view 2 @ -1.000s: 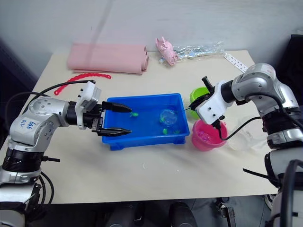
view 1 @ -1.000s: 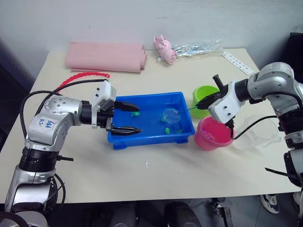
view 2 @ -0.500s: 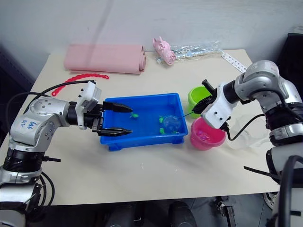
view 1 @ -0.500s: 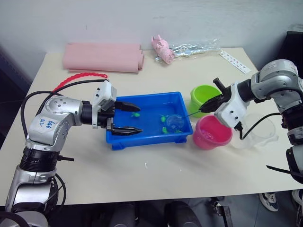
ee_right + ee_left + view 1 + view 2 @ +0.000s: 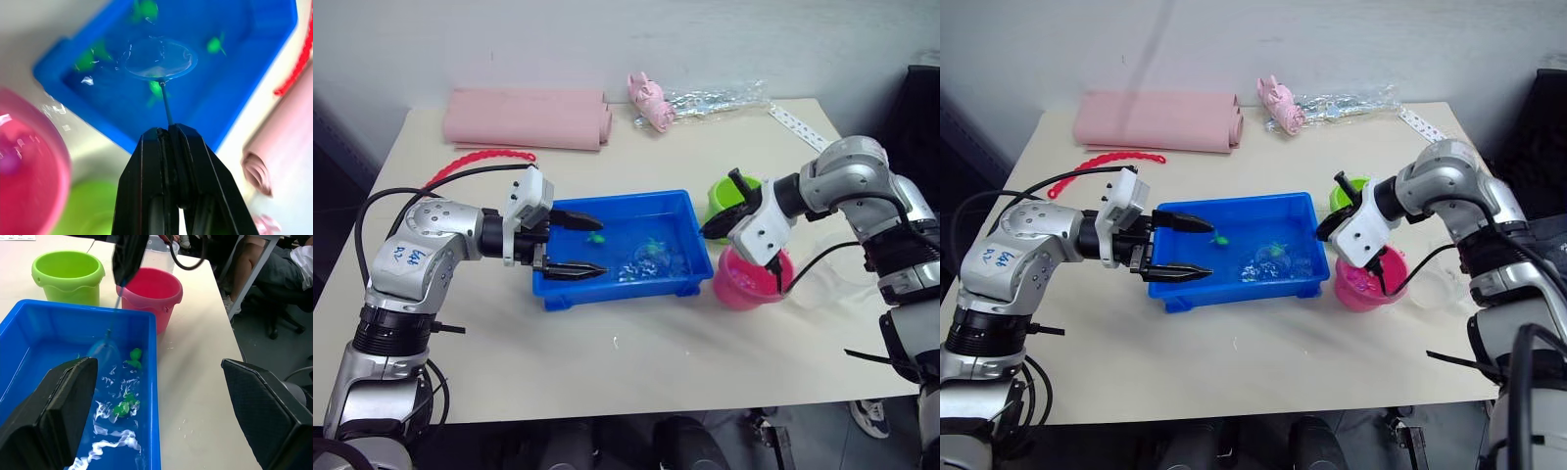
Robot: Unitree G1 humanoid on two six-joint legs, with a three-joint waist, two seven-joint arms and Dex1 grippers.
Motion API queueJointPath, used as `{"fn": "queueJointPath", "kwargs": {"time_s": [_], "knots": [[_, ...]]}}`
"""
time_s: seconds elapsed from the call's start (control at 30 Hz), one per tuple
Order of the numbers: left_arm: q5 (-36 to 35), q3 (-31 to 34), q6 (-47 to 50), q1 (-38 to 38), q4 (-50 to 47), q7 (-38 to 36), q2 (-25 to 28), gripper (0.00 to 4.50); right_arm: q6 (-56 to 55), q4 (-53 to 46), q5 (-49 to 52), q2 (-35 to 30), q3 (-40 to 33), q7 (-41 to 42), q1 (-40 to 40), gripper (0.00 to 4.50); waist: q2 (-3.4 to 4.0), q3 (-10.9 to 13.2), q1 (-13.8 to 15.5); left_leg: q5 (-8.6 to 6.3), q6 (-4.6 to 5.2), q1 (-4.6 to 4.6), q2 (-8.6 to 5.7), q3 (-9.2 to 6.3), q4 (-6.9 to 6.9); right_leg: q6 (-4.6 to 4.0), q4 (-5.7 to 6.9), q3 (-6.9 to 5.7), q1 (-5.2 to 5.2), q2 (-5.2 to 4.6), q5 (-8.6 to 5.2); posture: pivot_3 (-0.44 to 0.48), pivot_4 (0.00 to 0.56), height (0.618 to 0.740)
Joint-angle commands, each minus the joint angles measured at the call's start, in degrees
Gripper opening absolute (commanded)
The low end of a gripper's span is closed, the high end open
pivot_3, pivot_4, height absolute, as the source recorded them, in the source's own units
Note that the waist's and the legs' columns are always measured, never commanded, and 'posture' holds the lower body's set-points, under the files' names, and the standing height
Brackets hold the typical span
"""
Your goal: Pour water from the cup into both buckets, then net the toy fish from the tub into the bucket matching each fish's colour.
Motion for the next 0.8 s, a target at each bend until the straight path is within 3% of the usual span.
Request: {"fn": "queueJointPath", "kwargs": {"time_s": [0.03,0.43,0.8], "knots": [[-1.26,2.01,-0.63,-0.26,-1.03,-0.05,0.88,4.43,-2.69,2.84,-2.77,-1.85,-0.67,-1.98,-2.2,0.0,0.0,0.0,0.01,0.0,0.0,0.0,0.0,0.0,0.01,0.0,0.01,0.0,0.0,0.0,0.0,0.0,0.15,0.74],[-1.19,1.9,-0.88,-0.55,-0.54,-0.54,1.68,4.43,-1.28,-0.1,0.44,-3.68,-0.44,0.53,1.66,0.0,0.0,0.0,-0.08,0.0,0.0,0.01,0.01,0.01,-0.06,0.0,0.0,0.01,-0.01,0.01,0.0,0.0,0.15,0.74],[-0.99,1.52,-1.39,-1.44,0.3,-0.61,1.29,4.43,13.51,-7.09,9.17,-5.33,-2.56,8.75,7.97,0.0,0.0,0.0,0.02,0.0,0.0,0.0,0.01,0.01,-0.01,0.0,0.0,0.0,0.01,0.0,0.0,0.0,0.15,0.74]]}}
